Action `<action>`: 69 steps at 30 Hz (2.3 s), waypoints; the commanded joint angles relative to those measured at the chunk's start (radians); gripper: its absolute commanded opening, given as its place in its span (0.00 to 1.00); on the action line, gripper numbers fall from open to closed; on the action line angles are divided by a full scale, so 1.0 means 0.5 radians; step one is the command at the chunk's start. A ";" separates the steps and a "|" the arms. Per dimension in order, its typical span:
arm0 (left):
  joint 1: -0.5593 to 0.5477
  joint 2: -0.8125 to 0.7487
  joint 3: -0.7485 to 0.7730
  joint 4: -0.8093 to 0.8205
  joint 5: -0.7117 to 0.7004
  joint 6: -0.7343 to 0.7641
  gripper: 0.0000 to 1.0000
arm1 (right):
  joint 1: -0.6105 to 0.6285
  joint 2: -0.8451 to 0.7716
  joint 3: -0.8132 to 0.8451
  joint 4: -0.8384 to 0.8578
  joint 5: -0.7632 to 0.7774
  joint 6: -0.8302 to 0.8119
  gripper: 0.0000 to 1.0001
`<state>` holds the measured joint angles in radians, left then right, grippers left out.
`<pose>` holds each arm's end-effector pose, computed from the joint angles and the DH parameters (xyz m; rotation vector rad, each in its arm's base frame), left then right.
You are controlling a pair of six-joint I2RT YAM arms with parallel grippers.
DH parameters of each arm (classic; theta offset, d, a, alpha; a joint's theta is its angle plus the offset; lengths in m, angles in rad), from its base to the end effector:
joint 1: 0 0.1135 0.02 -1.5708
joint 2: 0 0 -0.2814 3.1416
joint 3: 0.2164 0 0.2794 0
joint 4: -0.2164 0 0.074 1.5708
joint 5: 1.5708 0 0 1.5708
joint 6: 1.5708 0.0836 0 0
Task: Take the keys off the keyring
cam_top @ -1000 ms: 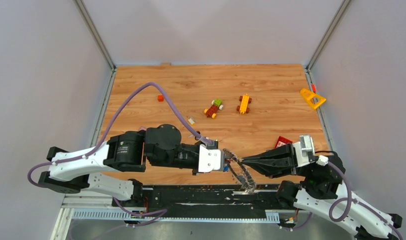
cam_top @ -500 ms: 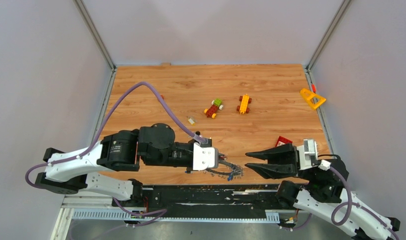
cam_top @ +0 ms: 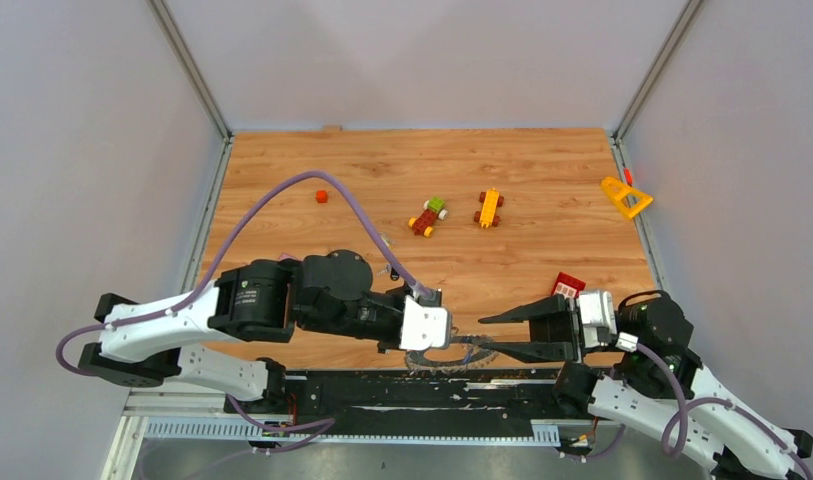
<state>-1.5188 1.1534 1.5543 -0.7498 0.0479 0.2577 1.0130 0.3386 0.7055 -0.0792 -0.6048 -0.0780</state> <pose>0.0106 -0.2816 0.4786 1.5914 1.2498 -0.8745 0.0257 0.1309 0.4014 -1.1588 0.8443 1.1667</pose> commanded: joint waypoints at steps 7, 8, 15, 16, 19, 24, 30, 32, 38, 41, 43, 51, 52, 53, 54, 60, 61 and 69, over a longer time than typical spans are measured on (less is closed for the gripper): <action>-0.002 0.113 0.211 -0.090 0.167 0.083 0.00 | 0.002 0.259 0.273 -0.293 -0.191 -0.282 0.35; -0.003 0.121 0.220 -0.100 0.175 0.087 0.00 | 0.000 0.287 0.298 -0.325 -0.203 -0.296 0.35; -0.003 0.150 0.238 -0.116 0.188 0.094 0.00 | 0.002 0.389 0.319 -0.342 -0.264 -0.293 0.33; -0.003 0.149 0.238 -0.117 0.187 0.098 0.00 | 0.002 0.392 0.319 -0.340 -0.271 -0.290 0.32; -0.003 0.150 0.237 -0.117 0.182 0.096 0.00 | 0.000 0.394 0.313 -0.340 -0.278 -0.276 0.26; -0.003 0.144 0.232 -0.103 0.171 0.097 0.00 | 0.002 0.387 0.300 -0.343 -0.287 -0.248 0.19; -0.002 0.142 0.234 -0.096 0.165 0.096 0.00 | 0.002 0.399 0.289 -0.317 -0.308 -0.218 0.27; -0.003 0.147 0.235 -0.096 0.160 0.098 0.00 | 0.002 0.407 0.286 -0.306 -0.316 -0.208 0.27; -0.002 0.150 0.234 -0.089 0.161 0.098 0.00 | 0.002 0.436 0.271 -0.273 -0.323 -0.180 0.26; -0.002 0.147 0.238 -0.091 0.158 0.098 0.00 | 0.000 0.444 0.270 -0.264 -0.337 -0.170 0.25; -0.001 0.148 0.236 -0.089 0.153 0.098 0.00 | 0.002 0.448 0.270 -0.265 -0.350 -0.167 0.23; -0.003 0.110 0.206 -0.066 0.106 0.092 0.00 | 0.002 0.428 0.247 -0.250 -0.368 -0.146 0.00; -0.002 0.100 0.201 -0.060 0.097 0.088 0.00 | 0.002 0.423 0.244 -0.239 -0.367 -0.134 0.00; -0.003 0.093 0.194 -0.058 0.092 0.086 0.00 | 0.002 0.417 0.239 -0.223 -0.368 -0.121 0.00; -0.002 0.075 0.181 -0.046 0.084 0.084 0.00 | 0.002 0.409 0.231 -0.200 -0.368 -0.108 0.00; -0.002 -0.021 0.049 0.060 0.049 0.055 0.00 | 0.002 0.338 0.186 -0.060 -0.332 -0.014 0.00; -0.003 -0.030 0.036 0.074 0.048 0.050 0.00 | 0.002 0.331 0.178 -0.033 -0.317 0.013 0.00; -0.003 -0.052 -0.003 0.089 0.018 0.047 0.00 | 0.002 0.302 0.078 0.317 -0.193 0.305 0.00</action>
<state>-1.5188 1.1561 1.5513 -0.7654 0.0826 0.2855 1.0130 0.5064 0.7658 -0.0742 -0.7361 -0.0345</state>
